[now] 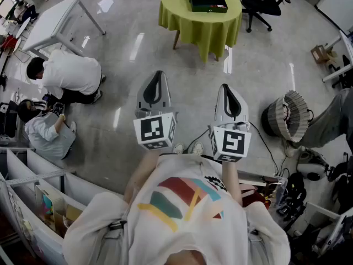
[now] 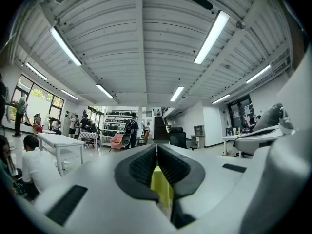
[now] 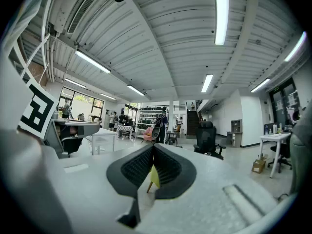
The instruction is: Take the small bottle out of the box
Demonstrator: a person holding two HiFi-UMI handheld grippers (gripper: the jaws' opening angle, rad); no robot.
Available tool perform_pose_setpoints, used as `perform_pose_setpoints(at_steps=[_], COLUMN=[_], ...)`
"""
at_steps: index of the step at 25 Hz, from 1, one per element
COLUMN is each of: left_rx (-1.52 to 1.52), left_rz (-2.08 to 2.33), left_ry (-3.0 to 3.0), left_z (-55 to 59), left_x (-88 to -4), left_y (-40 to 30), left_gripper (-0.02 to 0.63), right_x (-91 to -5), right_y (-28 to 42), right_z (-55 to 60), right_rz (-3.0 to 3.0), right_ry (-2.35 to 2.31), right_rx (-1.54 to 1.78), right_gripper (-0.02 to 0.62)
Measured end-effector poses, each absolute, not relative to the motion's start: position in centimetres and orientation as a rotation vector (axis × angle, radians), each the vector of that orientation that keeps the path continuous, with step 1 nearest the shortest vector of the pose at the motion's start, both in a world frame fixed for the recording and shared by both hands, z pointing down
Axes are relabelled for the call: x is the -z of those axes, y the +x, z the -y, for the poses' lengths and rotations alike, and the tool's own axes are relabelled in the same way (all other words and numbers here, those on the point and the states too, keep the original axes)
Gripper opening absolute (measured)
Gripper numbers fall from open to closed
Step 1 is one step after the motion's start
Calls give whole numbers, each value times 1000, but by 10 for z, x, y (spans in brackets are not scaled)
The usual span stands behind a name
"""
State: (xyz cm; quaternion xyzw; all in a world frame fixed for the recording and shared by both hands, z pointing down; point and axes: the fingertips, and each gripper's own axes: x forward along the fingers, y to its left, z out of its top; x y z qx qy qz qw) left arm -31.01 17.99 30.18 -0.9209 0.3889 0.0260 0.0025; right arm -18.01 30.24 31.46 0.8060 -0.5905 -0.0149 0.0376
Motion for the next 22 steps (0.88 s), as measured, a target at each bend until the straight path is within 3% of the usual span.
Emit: perform_pose_setpoints(at_steps=[22], left_rx=[-94], left_rz=[-1174], left_ry=[-2910], left_z=[-198], left_x=[-298], left_y=[-277], left_gripper=[20], right_x=[-321], right_y=[-146], right_z=[-325], right_rz=[1766], right_ry=[2547], right_rx=[-4], right_gripper=[5])
